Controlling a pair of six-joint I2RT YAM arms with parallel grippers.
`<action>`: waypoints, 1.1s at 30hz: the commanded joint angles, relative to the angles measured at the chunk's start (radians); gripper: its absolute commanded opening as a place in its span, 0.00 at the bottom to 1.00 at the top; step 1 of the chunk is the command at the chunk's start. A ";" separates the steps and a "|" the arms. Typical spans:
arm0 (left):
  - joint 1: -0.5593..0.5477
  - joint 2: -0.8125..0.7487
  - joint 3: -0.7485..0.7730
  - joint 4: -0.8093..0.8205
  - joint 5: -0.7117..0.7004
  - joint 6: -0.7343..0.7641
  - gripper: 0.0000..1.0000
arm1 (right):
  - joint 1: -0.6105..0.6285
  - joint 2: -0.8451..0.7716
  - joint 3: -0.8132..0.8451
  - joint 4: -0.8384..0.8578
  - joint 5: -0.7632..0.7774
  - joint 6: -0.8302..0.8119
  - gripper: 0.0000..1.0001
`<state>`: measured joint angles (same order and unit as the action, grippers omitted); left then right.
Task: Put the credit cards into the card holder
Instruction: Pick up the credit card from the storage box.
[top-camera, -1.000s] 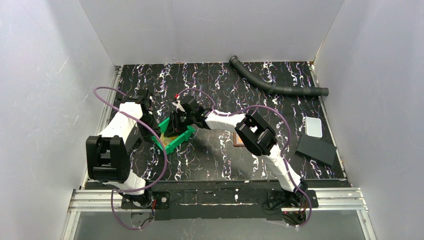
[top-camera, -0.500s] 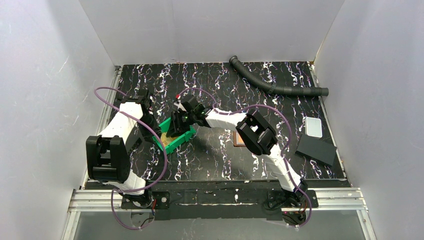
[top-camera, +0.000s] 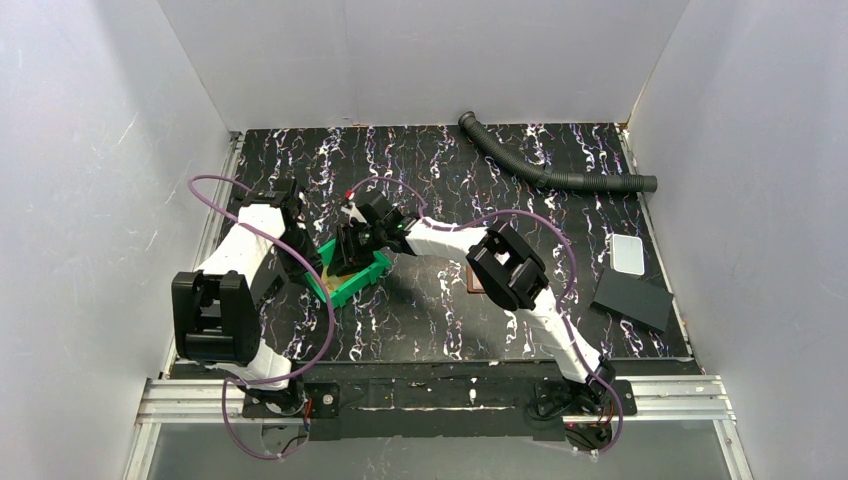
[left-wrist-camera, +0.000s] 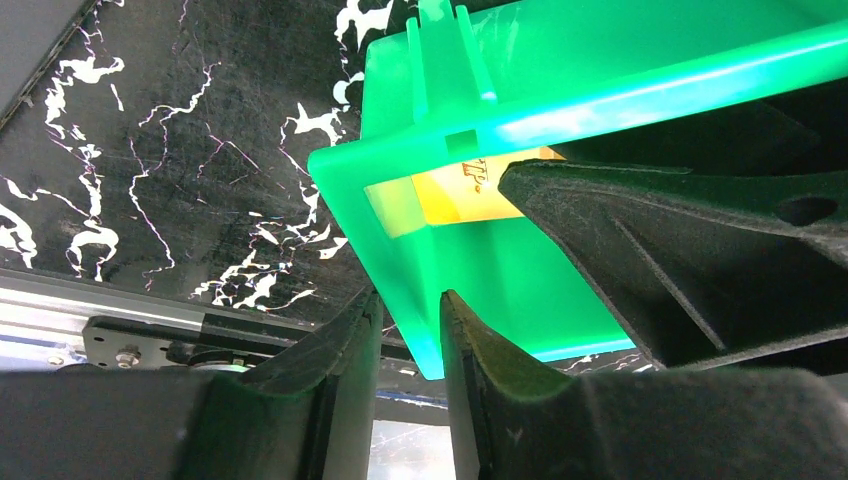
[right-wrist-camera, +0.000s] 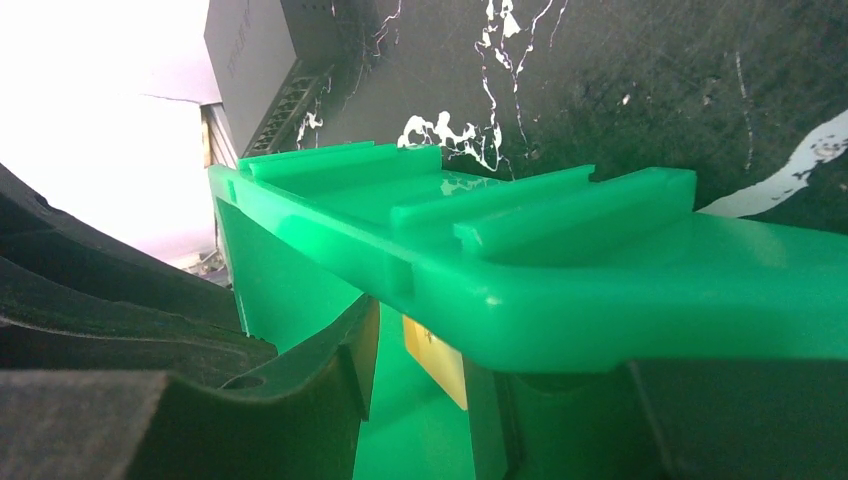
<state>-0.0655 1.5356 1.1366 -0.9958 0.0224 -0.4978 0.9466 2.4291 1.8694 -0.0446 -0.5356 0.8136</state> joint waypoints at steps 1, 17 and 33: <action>0.005 0.008 0.012 -0.003 0.022 0.002 0.26 | 0.014 0.027 0.036 0.021 -0.030 0.020 0.43; 0.005 0.010 0.012 0.002 0.022 0.001 0.23 | 0.014 -0.039 -0.047 0.185 -0.086 0.176 0.31; 0.005 0.003 0.026 -0.001 0.019 0.010 0.24 | 0.007 -0.013 0.125 -0.105 0.036 -0.057 0.06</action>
<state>-0.0601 1.5475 1.1370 -0.9939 0.0383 -0.4944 0.9550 2.4302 1.8855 -0.0772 -0.5288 0.8372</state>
